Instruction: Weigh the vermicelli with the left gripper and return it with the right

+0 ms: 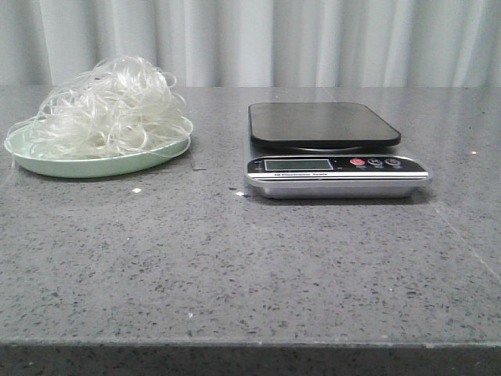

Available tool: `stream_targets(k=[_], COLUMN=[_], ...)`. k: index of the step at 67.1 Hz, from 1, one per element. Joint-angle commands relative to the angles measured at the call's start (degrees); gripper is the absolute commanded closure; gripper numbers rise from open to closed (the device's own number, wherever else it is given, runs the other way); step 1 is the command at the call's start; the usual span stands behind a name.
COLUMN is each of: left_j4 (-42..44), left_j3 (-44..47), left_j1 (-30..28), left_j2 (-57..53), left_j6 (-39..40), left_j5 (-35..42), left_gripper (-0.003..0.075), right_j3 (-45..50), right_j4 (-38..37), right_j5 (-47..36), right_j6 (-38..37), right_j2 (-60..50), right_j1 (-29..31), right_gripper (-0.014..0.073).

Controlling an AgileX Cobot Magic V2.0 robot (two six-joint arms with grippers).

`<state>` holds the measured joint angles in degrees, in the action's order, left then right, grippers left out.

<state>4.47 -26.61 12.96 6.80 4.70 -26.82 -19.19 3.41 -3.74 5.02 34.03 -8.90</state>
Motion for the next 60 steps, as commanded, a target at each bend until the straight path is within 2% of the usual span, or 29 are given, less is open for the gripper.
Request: stream_targets(k=[1,20,28,34,38,41,49,60], left_j4=[-0.4,-0.4,-0.8,-2.0,-4.1,-5.8,-7.6,-7.6], left_j3=[-1.4,0.4,0.8,0.9,1.3,2.3,6.1,12.0], left_j1=[-0.2,-0.3,-2.5,-5.2,-7.5,-9.4,-12.1,-12.6], left_j2=[0.7,0.7,0.7,0.6,0.6,0.5,0.2,-2.2], left_j6=[0.5,0.5,0.5,-2.1,-6.7,-9.8,-10.5,-10.5], left_j5=[4.5,4.5,4.9,4.9,5.0,5.9,9.6,14.4], left_gripper=[0.0584,0.0584,0.0584,0.0584,0.0584,0.0584,0.0584,0.0584], right_j3=[-1.7,-1.7,-1.7,-1.7,-1.7,-1.7,-1.7,-1.7], right_j4=[-0.6,-0.6,-0.6,-0.6,-0.6,-0.6,-0.6,-0.6], right_j5=[-5.1,-5.1,-5.1,-5.1,-5.1,-5.1,-5.1,-5.1], right_j6=[0.3,0.3,0.3,0.3,0.3,0.3,0.3,0.3], right_j2=[-0.2,-0.2,-0.2,-0.2,-0.2,-0.2,-0.2,-0.2], right_j1=[0.3,0.3,0.3,0.3,0.3,0.3,0.3,0.3], right_gripper=[0.0442,0.0442,0.0442,0.0442,0.0442,0.0442,0.0442,0.0442])
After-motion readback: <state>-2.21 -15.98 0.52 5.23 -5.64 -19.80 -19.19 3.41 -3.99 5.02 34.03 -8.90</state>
